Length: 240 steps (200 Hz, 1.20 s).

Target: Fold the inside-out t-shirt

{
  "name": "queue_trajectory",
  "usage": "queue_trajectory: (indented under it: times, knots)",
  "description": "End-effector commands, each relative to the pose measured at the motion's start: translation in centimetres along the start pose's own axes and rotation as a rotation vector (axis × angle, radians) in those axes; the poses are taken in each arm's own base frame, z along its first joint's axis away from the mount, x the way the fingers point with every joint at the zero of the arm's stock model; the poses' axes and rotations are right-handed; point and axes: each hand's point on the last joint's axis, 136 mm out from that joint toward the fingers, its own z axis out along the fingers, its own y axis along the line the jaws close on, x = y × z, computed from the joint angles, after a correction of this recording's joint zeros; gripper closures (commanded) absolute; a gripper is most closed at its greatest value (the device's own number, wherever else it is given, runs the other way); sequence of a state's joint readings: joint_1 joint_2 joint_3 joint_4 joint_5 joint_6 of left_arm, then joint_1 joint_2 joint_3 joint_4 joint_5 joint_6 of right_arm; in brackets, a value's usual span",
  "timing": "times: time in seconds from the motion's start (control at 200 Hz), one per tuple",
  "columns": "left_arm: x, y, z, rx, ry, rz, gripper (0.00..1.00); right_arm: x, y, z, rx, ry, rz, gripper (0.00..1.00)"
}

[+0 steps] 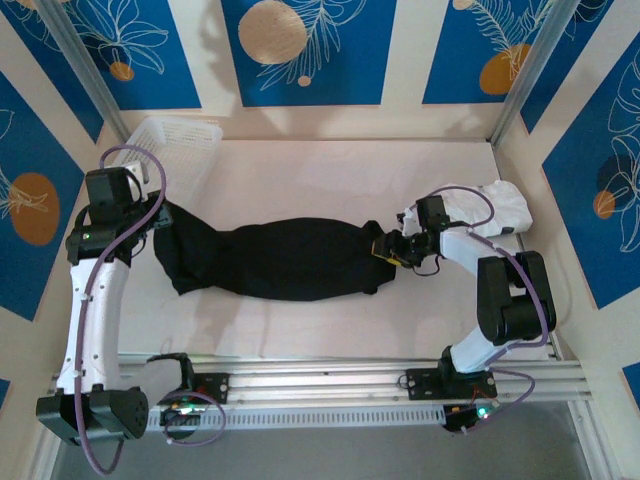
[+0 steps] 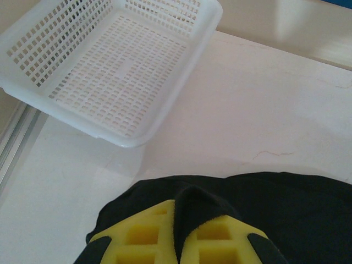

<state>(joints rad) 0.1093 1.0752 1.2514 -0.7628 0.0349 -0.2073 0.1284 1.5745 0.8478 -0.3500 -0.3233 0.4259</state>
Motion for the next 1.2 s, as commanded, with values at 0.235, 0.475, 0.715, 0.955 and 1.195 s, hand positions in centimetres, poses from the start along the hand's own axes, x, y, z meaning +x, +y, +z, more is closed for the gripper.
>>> queue_trajectory:
  times: [0.235, 0.475, 0.715, 0.955, 1.195]
  knots:
    - [-0.3, -0.2, 0.2, 0.024, -0.01, -0.015, 1.0, 1.0, 1.2, -1.3, -0.088, -0.015, 0.001, 0.59]
    - [-0.3, -0.2, 0.1, 0.022, -0.012, -0.015, 1.0, 1.5, 1.1, -1.9, -0.088, -0.026, 0.007, 0.65]
    - [-0.3, -0.2, 0.2, 0.025, -0.012, -0.016, 1.0, 1.8, 1.1, -1.9, -0.094, -0.024, 0.01, 0.7]
    - [-0.2, -0.3, 0.2, 0.028, -0.01, -0.016, 1.0, 1.4, 1.1, -2.5, -0.076, -0.053, -0.003, 0.88]
    - [-0.5, -0.6, 0.0, 0.043, -0.016, -0.022, 1.0, -0.9, 1.2, -5.1, 0.053, -0.183, -0.071, 0.97]
